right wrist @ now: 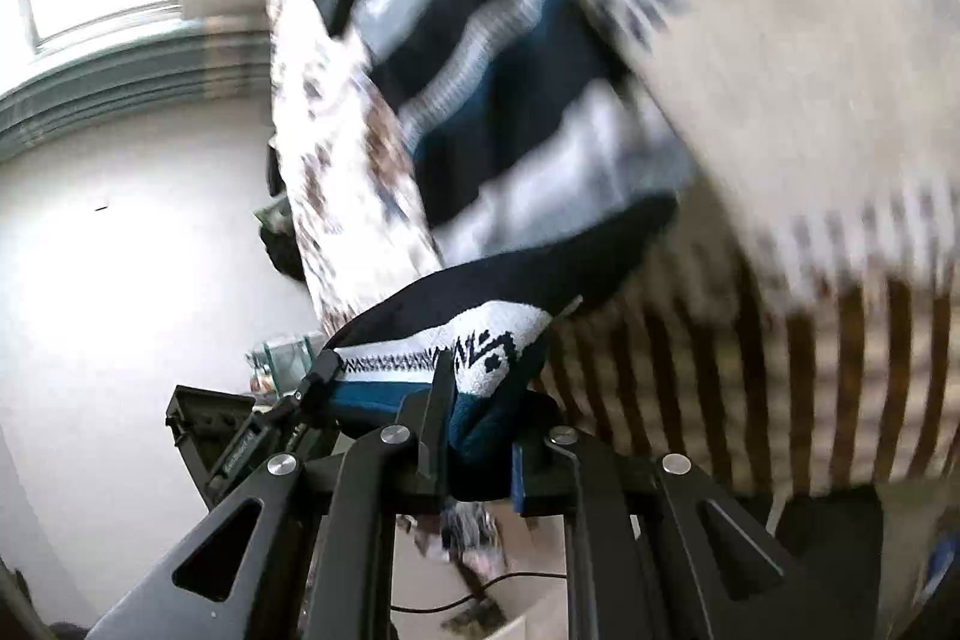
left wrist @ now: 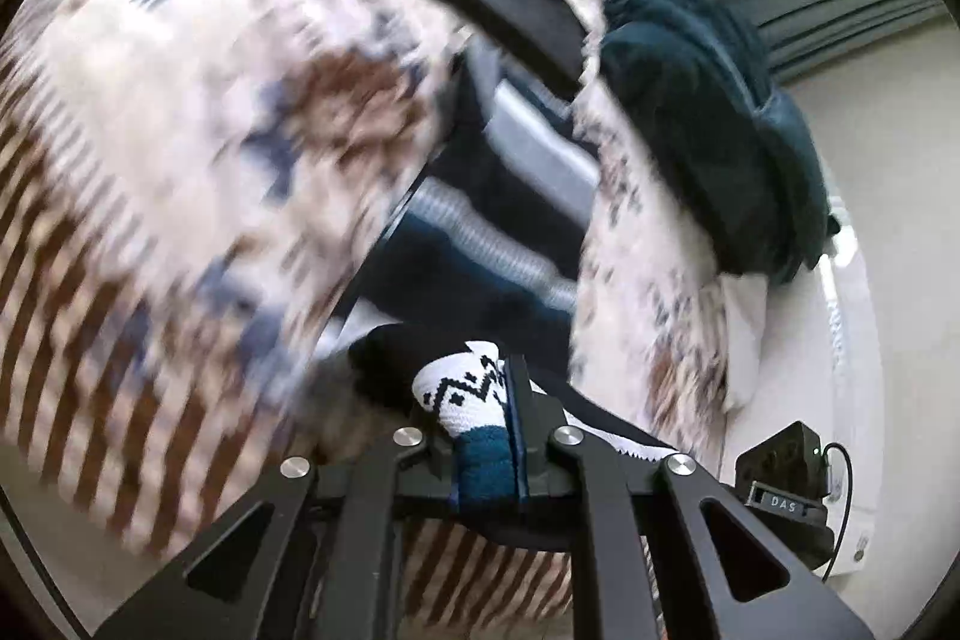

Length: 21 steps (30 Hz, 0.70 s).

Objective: Fold small clothes
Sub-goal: 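Lift the hem with both tools and fold it over the sweater body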

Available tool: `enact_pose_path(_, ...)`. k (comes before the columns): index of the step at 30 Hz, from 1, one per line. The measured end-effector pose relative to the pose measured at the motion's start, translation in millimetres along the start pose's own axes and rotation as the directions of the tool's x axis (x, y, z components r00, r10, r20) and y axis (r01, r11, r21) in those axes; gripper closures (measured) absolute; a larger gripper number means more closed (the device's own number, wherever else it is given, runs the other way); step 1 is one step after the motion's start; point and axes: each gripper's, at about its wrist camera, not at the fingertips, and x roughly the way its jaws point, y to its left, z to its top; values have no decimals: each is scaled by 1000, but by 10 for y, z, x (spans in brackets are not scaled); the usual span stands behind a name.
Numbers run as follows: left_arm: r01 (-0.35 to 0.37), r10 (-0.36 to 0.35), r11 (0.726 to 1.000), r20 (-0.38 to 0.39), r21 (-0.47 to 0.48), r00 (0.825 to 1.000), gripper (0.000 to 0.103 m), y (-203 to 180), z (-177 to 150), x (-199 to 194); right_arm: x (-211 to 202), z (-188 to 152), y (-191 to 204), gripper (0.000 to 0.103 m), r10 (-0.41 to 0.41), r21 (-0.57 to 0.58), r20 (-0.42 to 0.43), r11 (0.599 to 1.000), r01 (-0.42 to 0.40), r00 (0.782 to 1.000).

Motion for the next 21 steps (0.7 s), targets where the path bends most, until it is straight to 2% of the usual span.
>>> enact_pose_path(7,20,-21,1000,38,17,999,94,-277,1150,667,57,1034,542,89,-5,-50,114,999,11,994)
enact_pose_path(13,36,-36,999,17,1,999,94,-338,2080,1256,311,2201,939,89,-29,-49,199,998,39,980)
enact_pose_path(16,34,-34,999,-18,-6,999,93,-329,2454,1613,460,2715,1050,89,-47,-35,222,998,56,974)
enact_pose_path(18,41,-43,998,-71,-37,997,93,-250,2690,1931,573,3071,1083,89,-65,-15,233,997,71,970)
enact_pose_path(21,61,-77,990,-126,-126,989,83,-51,2907,2287,764,3613,1055,86,-91,40,227,996,84,970)
